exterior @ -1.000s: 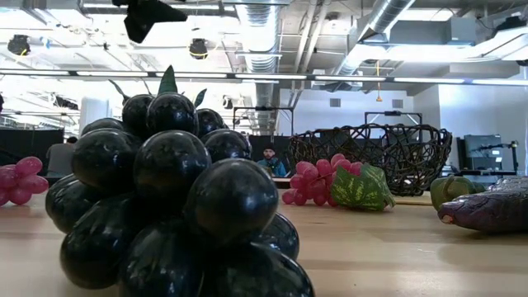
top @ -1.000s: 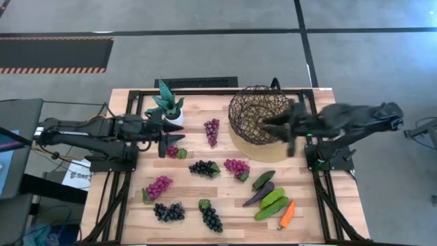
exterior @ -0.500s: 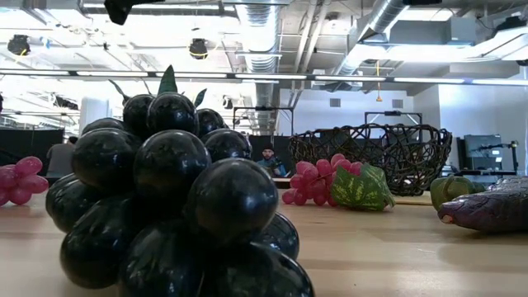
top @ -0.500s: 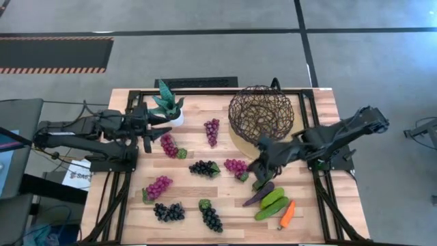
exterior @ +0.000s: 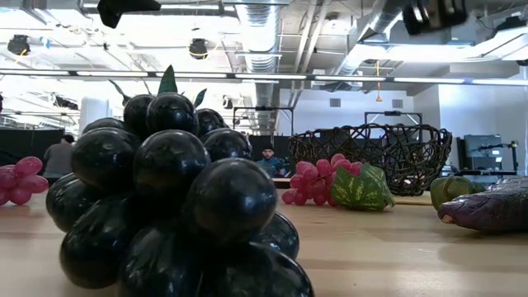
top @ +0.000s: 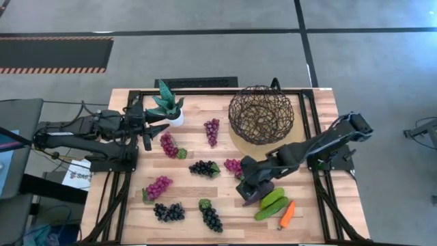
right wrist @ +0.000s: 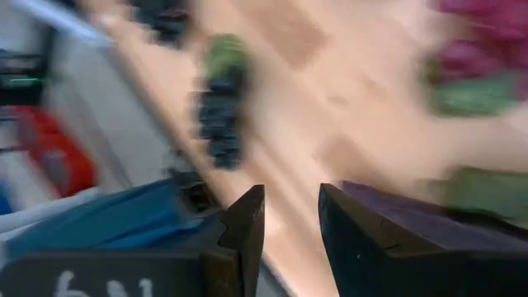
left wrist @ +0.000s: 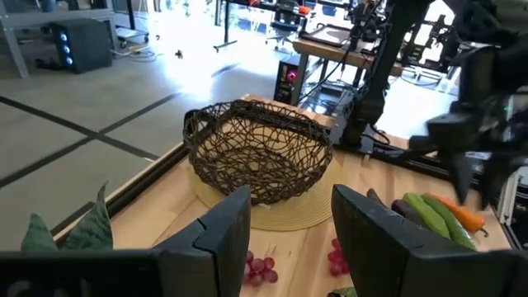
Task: Build produce basket
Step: Put the purple grapes into the black wire basket, then put the orange chili pepper into the black wire basket
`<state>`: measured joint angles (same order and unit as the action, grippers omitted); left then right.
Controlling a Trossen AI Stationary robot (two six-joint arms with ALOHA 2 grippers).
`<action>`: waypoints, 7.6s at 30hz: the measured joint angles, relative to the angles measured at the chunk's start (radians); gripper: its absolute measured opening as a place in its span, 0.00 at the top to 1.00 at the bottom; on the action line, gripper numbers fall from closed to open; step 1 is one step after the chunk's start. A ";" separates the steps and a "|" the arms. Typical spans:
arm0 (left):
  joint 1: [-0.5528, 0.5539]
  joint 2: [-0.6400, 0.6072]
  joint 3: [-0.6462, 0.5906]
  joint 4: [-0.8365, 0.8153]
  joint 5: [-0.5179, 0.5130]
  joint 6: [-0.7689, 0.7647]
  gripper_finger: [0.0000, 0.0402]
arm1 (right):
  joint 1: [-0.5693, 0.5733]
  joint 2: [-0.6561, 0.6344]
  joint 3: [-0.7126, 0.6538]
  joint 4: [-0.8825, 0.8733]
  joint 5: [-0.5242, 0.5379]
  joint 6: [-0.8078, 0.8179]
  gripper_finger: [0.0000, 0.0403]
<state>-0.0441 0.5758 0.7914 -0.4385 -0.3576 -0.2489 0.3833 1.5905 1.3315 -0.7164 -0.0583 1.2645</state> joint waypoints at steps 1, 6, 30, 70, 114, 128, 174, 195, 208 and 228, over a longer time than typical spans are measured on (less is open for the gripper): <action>0.000 0.000 0.000 -0.001 0.000 0.000 0.61 | -0.009 0.016 0.001 -0.014 0.000 0.012 0.66; 0.000 0.000 0.000 -0.009 -0.001 0.000 0.61 | -0.048 0.106 0.000 -0.097 0.002 0.029 0.65; 0.000 0.000 0.000 -0.052 0.011 -0.026 0.61 | -0.213 0.242 0.000 -0.156 0.102 -0.039 0.66; 0.000 0.000 0.000 -0.052 0.011 -0.026 0.61 | -0.271 0.355 0.095 -0.136 -0.049 -0.197 0.94; 0.000 0.002 0.000 -0.074 -0.050 -0.156 0.61 | -0.558 -0.506 -0.034 -0.616 0.490 -0.336 0.96; 0.000 0.002 0.000 -0.101 -0.050 -0.158 0.61 | -0.737 -0.502 -0.439 -0.125 0.199 -0.451 0.96; 0.000 0.013 -0.011 -0.112 -0.055 -0.198 0.61 | -0.854 -0.453 -0.502 0.027 0.037 -0.533 0.52; 0.000 0.013 -0.011 -0.113 -0.054 -0.190 0.61 | -0.393 -0.509 -0.044 -0.418 -0.076 -0.115 0.55; 0.000 0.013 -0.011 -0.134 -0.047 -0.189 0.61 | 0.222 -0.298 -0.044 -0.641 0.043 0.858 0.55; 0.000 0.013 -0.011 -0.127 -0.031 -0.206 0.61 | 0.446 0.083 -0.045 -0.365 -0.104 1.197 0.59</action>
<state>-0.0443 0.5891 0.7799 -0.5659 -0.3885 -0.4545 0.8298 1.6733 1.2869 -1.0812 -0.1619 2.4615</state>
